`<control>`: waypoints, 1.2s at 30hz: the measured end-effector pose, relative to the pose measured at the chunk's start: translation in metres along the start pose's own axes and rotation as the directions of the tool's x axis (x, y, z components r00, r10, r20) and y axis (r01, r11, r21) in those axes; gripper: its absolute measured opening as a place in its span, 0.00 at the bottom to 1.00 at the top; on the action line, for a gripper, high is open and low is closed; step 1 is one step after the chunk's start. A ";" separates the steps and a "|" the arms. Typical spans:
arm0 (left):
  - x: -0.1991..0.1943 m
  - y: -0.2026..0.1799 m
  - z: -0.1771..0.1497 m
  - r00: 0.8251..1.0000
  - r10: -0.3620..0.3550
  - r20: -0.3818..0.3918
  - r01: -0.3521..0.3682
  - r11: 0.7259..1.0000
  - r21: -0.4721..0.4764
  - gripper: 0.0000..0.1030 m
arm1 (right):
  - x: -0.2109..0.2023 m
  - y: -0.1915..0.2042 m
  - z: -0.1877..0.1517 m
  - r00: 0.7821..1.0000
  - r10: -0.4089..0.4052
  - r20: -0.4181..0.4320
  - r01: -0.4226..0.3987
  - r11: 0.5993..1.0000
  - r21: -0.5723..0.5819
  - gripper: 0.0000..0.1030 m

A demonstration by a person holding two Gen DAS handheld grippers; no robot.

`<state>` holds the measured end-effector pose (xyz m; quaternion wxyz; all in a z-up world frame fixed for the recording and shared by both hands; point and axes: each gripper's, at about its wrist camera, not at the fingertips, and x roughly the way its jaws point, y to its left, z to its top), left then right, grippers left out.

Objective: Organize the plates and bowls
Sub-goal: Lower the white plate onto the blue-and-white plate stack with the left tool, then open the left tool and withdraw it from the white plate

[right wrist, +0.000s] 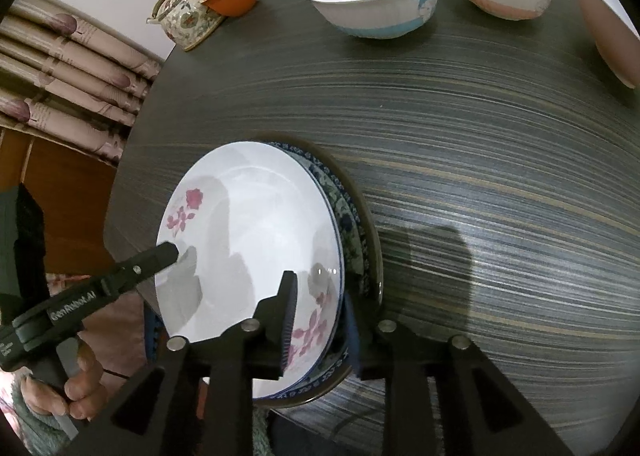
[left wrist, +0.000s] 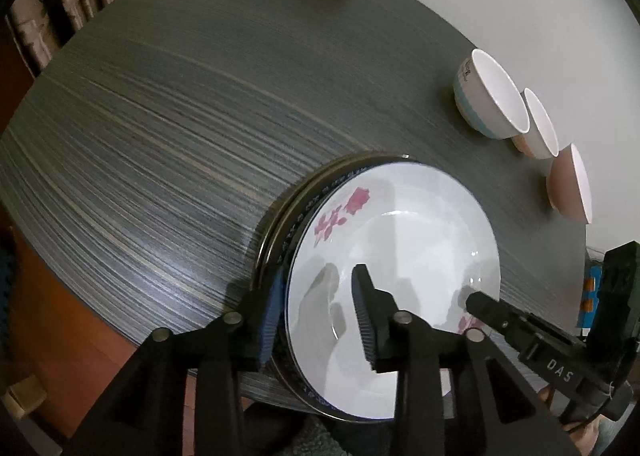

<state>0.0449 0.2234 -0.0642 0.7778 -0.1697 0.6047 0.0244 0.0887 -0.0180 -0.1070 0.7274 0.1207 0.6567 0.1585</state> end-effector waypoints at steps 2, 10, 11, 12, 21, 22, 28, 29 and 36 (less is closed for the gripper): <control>-0.005 -0.001 0.001 1.000 -0.004 0.019 0.004 1.000 0.001 0.35 | -0.001 0.002 0.000 1.000 -0.009 -0.001 0.009 1.000 -0.003 0.26; -0.020 -0.005 0.002 0.998 -0.008 0.062 0.009 1.000 -0.002 0.39 | -0.013 -0.001 0.001 0.999 -0.011 0.044 0.011 1.000 -0.012 0.26; -0.021 -0.007 0.001 0.998 -0.006 0.067 0.006 1.000 -0.001 0.40 | -0.015 -0.001 0.001 0.999 -0.009 0.052 0.009 1.000 -0.012 0.26; -0.021 -0.008 0.001 0.998 -0.005 0.070 0.005 1.000 0.001 0.43 | -0.019 -0.002 0.001 0.998 -0.004 0.063 0.005 1.000 -0.016 0.26; -0.022 -0.042 -0.002 0.996 0.002 0.090 -0.009 0.997 0.072 0.55 | -0.041 -0.032 -0.006 0.994 0.005 0.110 -0.008 1.000 0.027 0.26; -0.021 -0.046 -0.002 0.996 0.003 0.088 -0.010 0.997 0.079 0.55 | -0.044 -0.039 -0.007 0.993 0.002 0.115 -0.007 0.999 0.042 0.26; -0.010 -0.077 -0.004 0.999 -0.005 0.054 -0.002 0.992 0.126 0.61 | -0.060 -0.080 -0.012 0.991 -0.011 0.136 -0.005 0.993 0.117 0.27; -0.008 -0.086 -0.004 0.999 -0.006 0.049 -0.001 0.990 0.141 0.63 | -0.064 -0.088 -0.013 0.990 -0.013 0.142 -0.005 0.992 0.128 0.27; 0.004 -0.133 -0.003 1.000 -0.024 0.012 0.021 0.981 0.192 0.68 | -0.090 -0.147 -0.018 0.983 -0.022 0.182 -0.020 0.975 0.223 0.32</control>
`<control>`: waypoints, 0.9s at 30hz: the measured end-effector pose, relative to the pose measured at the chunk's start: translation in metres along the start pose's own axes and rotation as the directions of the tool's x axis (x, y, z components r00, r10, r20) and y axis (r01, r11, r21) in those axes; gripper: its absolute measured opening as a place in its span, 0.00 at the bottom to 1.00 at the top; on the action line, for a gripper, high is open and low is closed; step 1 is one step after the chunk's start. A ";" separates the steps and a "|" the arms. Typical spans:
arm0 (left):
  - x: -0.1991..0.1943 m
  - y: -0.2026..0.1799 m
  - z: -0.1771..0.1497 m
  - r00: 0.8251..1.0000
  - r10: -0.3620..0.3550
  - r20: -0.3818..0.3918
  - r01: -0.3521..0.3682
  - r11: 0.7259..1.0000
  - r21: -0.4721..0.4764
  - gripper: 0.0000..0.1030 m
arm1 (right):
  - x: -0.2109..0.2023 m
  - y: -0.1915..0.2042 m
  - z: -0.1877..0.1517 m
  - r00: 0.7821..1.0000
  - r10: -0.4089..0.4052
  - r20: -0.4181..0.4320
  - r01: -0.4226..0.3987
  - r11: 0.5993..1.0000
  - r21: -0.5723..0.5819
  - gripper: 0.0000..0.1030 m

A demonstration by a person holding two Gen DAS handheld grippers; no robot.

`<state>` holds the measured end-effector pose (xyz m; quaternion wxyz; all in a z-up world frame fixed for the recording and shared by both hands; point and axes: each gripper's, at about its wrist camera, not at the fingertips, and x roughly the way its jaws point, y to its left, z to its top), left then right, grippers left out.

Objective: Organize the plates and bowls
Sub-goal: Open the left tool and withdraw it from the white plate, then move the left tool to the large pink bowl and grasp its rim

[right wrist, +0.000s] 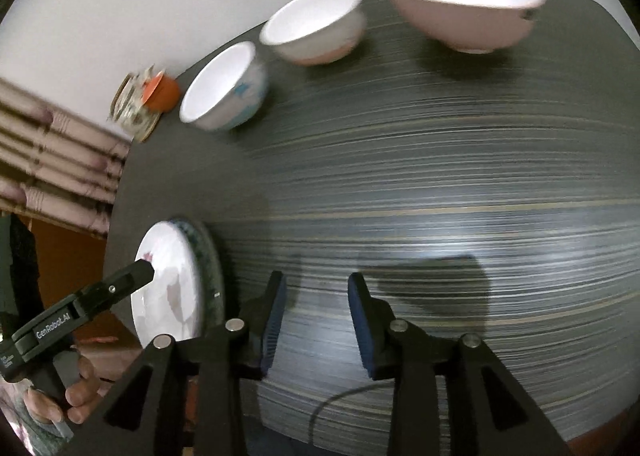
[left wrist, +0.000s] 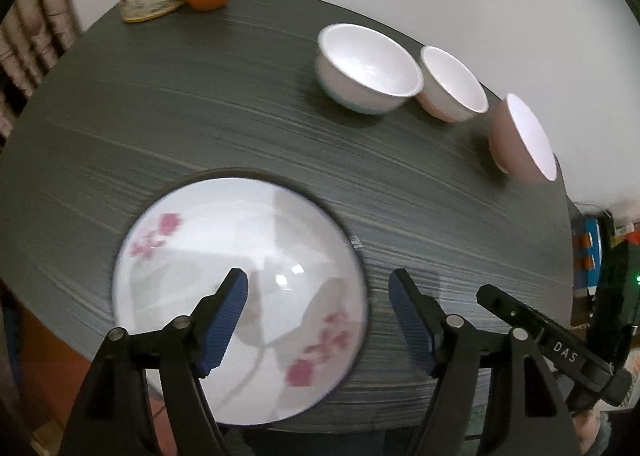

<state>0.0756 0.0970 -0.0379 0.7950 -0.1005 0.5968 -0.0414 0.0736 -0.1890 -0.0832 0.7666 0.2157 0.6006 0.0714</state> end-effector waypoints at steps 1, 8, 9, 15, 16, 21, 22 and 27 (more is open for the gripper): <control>0.002 -0.006 0.001 1.000 -0.006 -0.006 0.006 1.000 0.001 0.68 | -0.004 -0.009 0.003 1.000 -0.003 0.009 0.002 1.000 0.013 0.32; 0.015 -0.060 0.013 0.998 -0.062 -0.015 0.062 0.997 0.042 0.72 | -0.035 -0.062 0.026 0.996 -0.010 0.092 0.001 0.996 0.090 0.33; 0.016 -0.068 0.016 0.998 -0.069 -0.014 0.069 0.996 0.049 0.73 | -0.041 -0.070 0.030 0.994 -0.009 0.106 -0.002 0.995 0.102 0.33; 0.029 -0.110 0.034 0.997 -0.080 0.007 0.079 0.993 0.082 0.74 | -0.068 -0.107 0.064 0.981 -0.017 0.191 -0.018 0.984 0.179 0.35; 0.032 -0.118 0.039 0.997 -0.080 0.005 0.080 0.993 0.085 0.74 | -0.074 -0.113 0.072 0.978 -0.019 0.208 -0.020 0.982 0.186 0.36; 0.041 -0.152 0.065 0.995 -0.101 0.016 0.099 0.991 0.086 0.74 | -0.084 -0.132 0.110 0.970 -0.040 0.240 -0.011 0.978 0.208 0.36; 0.043 -0.159 0.070 0.994 -0.106 0.023 0.103 0.991 0.089 0.74 | -0.085 -0.135 0.117 0.969 -0.042 0.242 -0.010 0.978 0.208 0.36; 0.061 -0.194 0.097 0.991 -0.135 0.019 0.132 0.987 0.092 0.74 | -0.082 -0.142 0.149 0.968 -0.064 0.243 0.011 0.977 0.212 0.36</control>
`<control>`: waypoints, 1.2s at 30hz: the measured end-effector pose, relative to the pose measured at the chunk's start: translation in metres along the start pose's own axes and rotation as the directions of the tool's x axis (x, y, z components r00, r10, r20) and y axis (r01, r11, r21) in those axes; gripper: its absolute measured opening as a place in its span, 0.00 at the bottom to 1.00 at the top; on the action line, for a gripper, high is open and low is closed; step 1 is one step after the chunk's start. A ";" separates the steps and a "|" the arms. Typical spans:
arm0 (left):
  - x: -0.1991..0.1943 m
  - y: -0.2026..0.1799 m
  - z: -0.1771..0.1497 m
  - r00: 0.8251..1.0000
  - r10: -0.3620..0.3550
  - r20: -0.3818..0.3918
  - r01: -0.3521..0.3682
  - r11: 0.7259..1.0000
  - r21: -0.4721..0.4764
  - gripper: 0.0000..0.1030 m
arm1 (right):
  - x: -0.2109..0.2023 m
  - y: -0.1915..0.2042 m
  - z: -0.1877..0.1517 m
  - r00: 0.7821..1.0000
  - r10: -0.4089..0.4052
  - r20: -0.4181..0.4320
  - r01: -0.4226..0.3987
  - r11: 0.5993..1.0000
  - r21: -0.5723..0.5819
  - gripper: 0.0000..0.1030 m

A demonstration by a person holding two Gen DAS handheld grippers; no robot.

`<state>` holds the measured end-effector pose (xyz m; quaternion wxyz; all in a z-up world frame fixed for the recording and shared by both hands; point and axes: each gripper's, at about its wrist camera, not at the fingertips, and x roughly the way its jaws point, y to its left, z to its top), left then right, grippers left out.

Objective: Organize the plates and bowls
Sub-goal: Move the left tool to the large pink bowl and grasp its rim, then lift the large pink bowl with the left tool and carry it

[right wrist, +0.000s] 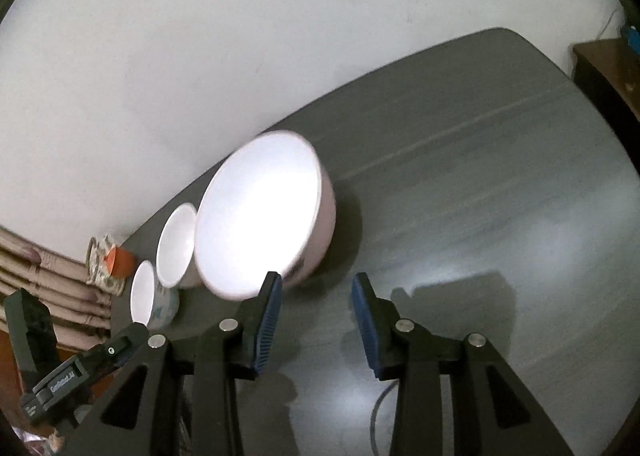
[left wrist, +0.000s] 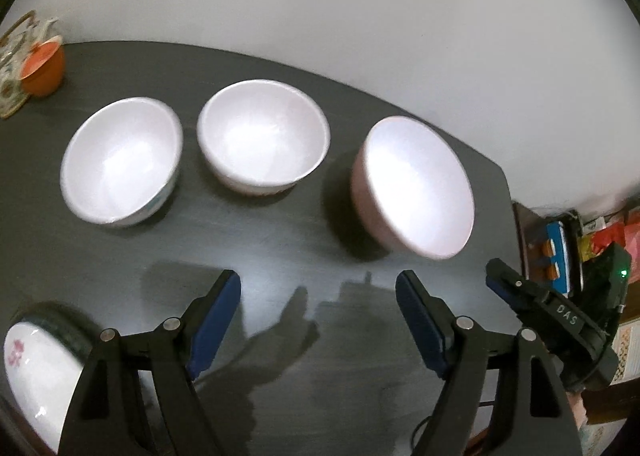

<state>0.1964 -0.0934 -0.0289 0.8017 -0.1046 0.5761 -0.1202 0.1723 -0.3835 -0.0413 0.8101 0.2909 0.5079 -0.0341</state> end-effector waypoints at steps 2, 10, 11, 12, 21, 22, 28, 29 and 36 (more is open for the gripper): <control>0.009 -0.006 0.010 1.000 -0.011 -0.007 0.011 1.000 -0.010 0.74 | 0.009 0.002 0.012 1.000 -0.009 -0.003 0.009 1.000 0.004 0.36; 0.054 -0.022 0.040 0.999 -0.010 -0.040 0.007 0.997 -0.071 0.74 | 0.045 0.010 0.038 0.997 -0.059 -0.042 0.058 0.998 -0.031 0.36; 0.059 -0.023 0.043 0.999 -0.007 -0.045 0.004 0.997 -0.073 0.74 | 0.050 0.011 0.039 0.996 -0.072 -0.048 0.070 0.997 -0.033 0.36; 0.063 -0.024 0.045 0.999 -0.006 -0.049 0.002 0.997 -0.076 0.74 | 0.056 0.014 0.039 0.995 -0.081 -0.050 0.079 0.996 -0.036 0.36; 0.094 -0.035 0.056 0.997 0.009 -0.078 -0.014 0.998 -0.066 0.52 | 0.079 0.014 0.039 0.992 -0.113 -0.046 0.112 0.993 -0.024 0.33; 0.095 -0.036 0.056 0.997 0.013 -0.078 -0.018 0.998 -0.065 0.48 | 0.080 0.014 0.038 0.992 -0.113 -0.048 0.112 0.993 -0.023 0.25; 0.099 -0.031 0.054 0.995 -0.046 -0.083 0.039 0.996 -0.085 0.14 | 0.072 0.009 0.034 0.992 -0.113 -0.057 0.112 0.994 -0.012 0.12; 0.097 -0.033 0.054 0.996 -0.039 -0.080 0.033 0.996 -0.081 0.13 | 0.071 0.009 0.031 0.992 -0.112 -0.061 0.112 0.994 -0.005 0.12; 0.070 -0.039 0.041 0.997 -0.039 -0.072 0.036 0.998 -0.047 0.13 | 0.038 0.020 0.007 0.995 -0.087 -0.046 0.087 0.996 -0.007 0.12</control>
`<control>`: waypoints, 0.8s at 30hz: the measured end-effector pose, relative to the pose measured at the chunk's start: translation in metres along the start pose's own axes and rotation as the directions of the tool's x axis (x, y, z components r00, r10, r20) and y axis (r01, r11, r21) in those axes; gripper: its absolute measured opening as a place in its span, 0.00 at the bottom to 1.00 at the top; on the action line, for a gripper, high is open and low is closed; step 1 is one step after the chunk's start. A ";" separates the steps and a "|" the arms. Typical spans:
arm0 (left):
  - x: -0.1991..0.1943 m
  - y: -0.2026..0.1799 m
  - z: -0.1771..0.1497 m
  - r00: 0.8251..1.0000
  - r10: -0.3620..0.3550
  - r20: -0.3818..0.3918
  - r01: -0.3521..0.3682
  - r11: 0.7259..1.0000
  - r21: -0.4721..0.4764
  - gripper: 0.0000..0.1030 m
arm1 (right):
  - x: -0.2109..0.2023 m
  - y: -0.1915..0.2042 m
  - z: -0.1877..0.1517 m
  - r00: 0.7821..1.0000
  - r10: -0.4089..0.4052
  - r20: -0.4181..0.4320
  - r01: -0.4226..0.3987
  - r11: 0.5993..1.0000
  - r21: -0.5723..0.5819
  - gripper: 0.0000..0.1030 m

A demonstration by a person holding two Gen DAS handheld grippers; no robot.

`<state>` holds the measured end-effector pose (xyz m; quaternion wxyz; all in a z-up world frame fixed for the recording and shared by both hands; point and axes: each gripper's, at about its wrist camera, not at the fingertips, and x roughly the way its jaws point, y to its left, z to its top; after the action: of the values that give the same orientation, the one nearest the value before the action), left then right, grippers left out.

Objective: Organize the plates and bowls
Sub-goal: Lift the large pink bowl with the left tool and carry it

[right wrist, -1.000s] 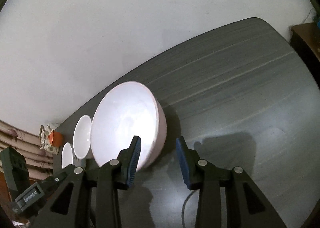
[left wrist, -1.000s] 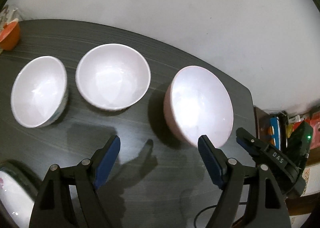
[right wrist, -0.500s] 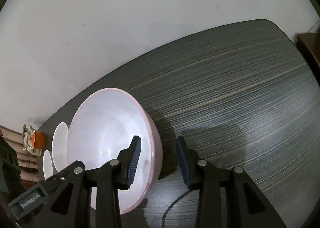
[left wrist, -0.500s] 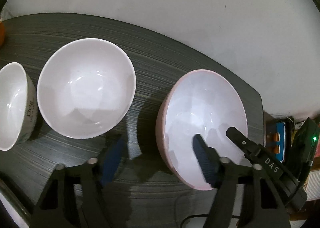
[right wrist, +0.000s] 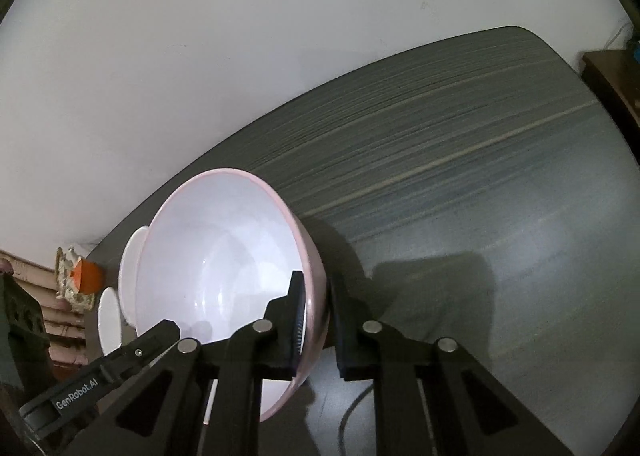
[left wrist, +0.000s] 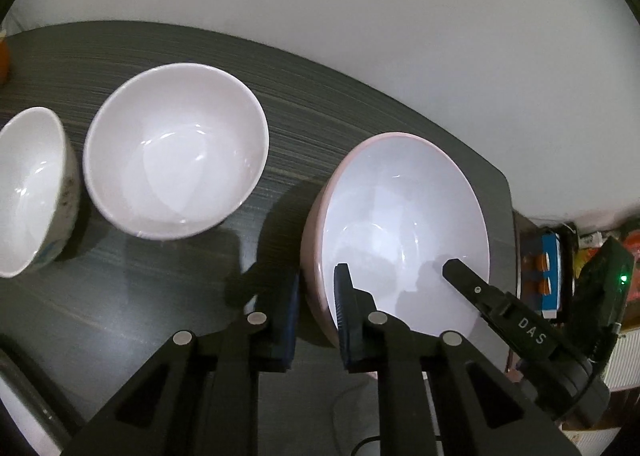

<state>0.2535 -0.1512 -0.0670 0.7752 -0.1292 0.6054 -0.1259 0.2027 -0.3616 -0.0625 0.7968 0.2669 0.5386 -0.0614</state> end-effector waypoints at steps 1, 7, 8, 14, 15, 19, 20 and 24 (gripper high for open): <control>-0.006 -0.002 -0.004 1.000 0.001 0.007 -0.002 1.000 0.010 0.13 | -0.007 0.002 -0.006 1.000 0.002 0.004 -0.002 1.000 -0.006 0.12; -0.049 -0.003 -0.036 1.000 0.007 0.026 -0.008 0.998 0.056 0.14 | -0.044 0.014 -0.042 1.000 0.022 0.019 -0.021 0.999 -0.024 0.12; -0.056 -0.002 -0.042 1.000 0.010 0.027 -0.011 0.998 0.064 0.14 | -0.049 0.016 -0.049 0.999 0.026 0.019 -0.025 0.999 -0.029 0.12; -0.083 -0.002 -0.082 0.999 0.022 0.030 -0.025 0.995 0.093 0.15 | -0.065 0.023 -0.080 0.999 0.043 0.007 -0.043 0.998 -0.041 0.12; -0.086 -0.001 -0.089 0.999 0.027 0.025 -0.029 0.995 0.092 0.16 | -0.067 0.025 -0.086 0.999 0.042 0.000 -0.042 0.998 -0.045 0.12; -0.096 0.012 -0.107 1.000 0.031 0.001 -0.031 0.996 0.086 0.16 | -0.068 0.032 -0.113 0.999 0.036 -0.038 -0.038 0.998 -0.056 0.12; -0.099 0.017 -0.112 1.000 0.030 -0.005 -0.030 0.996 0.081 0.16 | -0.067 0.033 -0.119 0.998 0.037 -0.045 -0.040 0.998 -0.056 0.12; -0.107 0.033 -0.131 0.999 0.040 -0.019 -0.039 0.997 0.065 0.16 | -0.061 0.040 -0.144 0.996 0.039 -0.077 -0.043 0.997 -0.059 0.12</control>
<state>0.1028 -0.0889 -0.0126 0.7752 -0.0908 0.6112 -0.1311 0.0738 -0.2686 -0.0342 0.7846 0.2559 0.5645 -0.0186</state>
